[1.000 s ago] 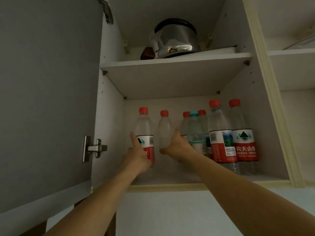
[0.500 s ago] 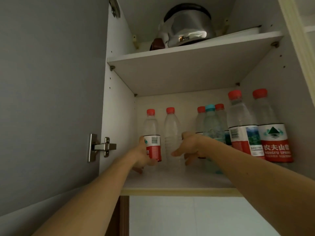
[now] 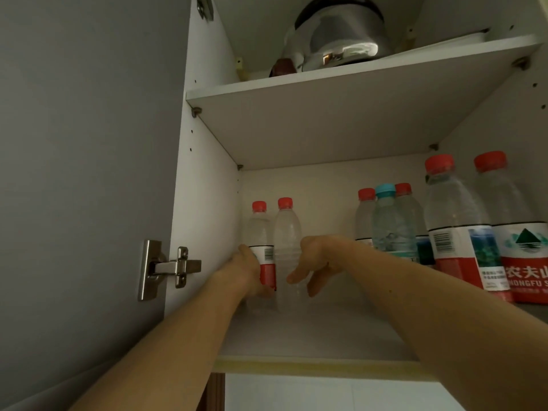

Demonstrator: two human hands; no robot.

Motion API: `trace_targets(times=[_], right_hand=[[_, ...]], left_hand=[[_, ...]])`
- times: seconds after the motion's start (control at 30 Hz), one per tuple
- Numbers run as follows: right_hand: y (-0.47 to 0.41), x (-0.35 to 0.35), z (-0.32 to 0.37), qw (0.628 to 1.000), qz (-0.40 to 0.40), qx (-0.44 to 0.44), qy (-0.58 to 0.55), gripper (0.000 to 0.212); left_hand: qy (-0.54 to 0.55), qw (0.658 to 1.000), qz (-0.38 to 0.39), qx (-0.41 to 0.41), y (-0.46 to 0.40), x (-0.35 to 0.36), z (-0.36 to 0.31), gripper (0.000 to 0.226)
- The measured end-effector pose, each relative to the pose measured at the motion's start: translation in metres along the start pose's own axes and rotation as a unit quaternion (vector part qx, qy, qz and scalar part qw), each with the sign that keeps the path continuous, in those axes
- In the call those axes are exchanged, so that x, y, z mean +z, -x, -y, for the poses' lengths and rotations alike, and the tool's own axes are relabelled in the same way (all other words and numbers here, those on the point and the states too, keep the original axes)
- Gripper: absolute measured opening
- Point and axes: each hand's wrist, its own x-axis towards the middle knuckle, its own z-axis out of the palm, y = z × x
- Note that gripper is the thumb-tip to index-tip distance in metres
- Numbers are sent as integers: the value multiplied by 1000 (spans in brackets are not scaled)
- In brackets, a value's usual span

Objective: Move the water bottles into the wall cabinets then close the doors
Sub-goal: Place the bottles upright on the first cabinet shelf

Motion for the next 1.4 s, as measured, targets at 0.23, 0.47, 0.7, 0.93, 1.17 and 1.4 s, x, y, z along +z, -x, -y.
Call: trace_targets(times=[0.23,0.47,0.7,0.93,1.17,1.4], right_hand=[[-17,8,-18,997,-55,-20,47,79],[-26,13,-26,916,-211,-162,300,163],[-28,14,-28,848,-263,-166,429,151],[-25,22,-20,837,-243,-116,476,141],[-28,24,-24,833,-235,-100,490,135],[-22,19,-23,846,-290,-100,436,119]], left_hand=[[-44,988,-107,107,-7,1,6,134],[-321,913,-195,157,-11,-4,3,142],[-449,868,-194,91,-21,-3,8,138],[-478,863,-165,25,-29,-1,0,138],[-507,847,-158,0,-24,-2,1,131],[-532,832,-153,-26,-21,-2,3,122]])
